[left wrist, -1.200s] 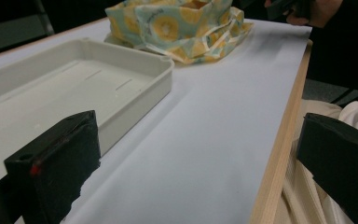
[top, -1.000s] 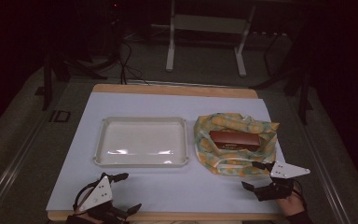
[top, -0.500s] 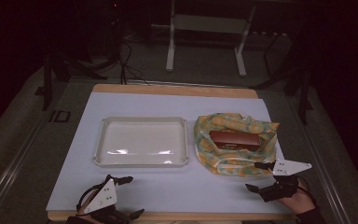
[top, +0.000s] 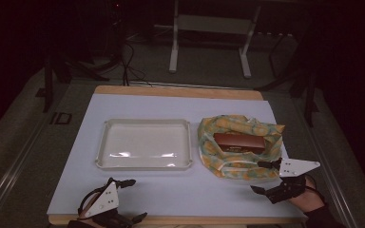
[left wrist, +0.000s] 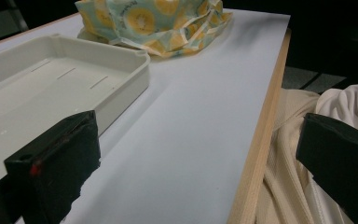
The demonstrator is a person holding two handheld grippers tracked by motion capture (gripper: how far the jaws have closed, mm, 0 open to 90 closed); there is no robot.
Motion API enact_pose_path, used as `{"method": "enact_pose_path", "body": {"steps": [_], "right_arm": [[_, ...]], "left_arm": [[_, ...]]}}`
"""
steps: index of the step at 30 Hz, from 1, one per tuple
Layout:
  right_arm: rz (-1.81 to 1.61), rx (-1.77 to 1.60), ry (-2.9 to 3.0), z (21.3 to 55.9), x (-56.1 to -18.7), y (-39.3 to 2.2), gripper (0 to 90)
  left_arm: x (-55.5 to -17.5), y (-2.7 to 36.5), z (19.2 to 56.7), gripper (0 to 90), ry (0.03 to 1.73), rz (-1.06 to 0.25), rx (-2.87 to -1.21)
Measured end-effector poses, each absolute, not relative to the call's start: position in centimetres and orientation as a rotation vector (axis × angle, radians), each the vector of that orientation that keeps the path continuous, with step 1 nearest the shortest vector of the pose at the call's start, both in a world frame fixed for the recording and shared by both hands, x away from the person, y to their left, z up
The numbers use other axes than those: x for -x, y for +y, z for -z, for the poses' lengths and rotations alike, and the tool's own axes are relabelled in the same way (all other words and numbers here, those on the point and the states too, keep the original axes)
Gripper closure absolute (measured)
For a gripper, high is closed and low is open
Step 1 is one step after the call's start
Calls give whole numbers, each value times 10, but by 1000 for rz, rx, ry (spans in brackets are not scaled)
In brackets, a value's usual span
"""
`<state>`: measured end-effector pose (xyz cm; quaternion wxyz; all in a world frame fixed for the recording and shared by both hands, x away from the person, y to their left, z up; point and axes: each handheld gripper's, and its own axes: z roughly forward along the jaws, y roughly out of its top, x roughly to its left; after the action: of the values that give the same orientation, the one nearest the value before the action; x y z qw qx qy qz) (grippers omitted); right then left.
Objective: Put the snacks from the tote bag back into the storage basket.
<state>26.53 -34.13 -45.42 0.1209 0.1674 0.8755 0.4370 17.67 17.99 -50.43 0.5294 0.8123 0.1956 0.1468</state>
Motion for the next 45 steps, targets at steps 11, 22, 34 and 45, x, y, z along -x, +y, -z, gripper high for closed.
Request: {"method": "enact_pose_path", "body": {"steps": [11, 22, 34, 45], "right_arm": [[-1275, -399, 2514, 425, -275, -337, 149], [-1272, -346, 2485, 402, -291, -334, 162], [-1290, -304, 2464, 382, -311, -333, 206], [-1266, -293, 2448, 367, -335, -335, 227]], "left_arm": [[-177, 180, 504, 0, 470, -346, -1940], [-177, 180, 504, 0, 473, -346, -1939], [-177, 179, 504, 0, 468, -345, -1944], [-177, 179, 504, 0, 470, -343, -1949]]}}
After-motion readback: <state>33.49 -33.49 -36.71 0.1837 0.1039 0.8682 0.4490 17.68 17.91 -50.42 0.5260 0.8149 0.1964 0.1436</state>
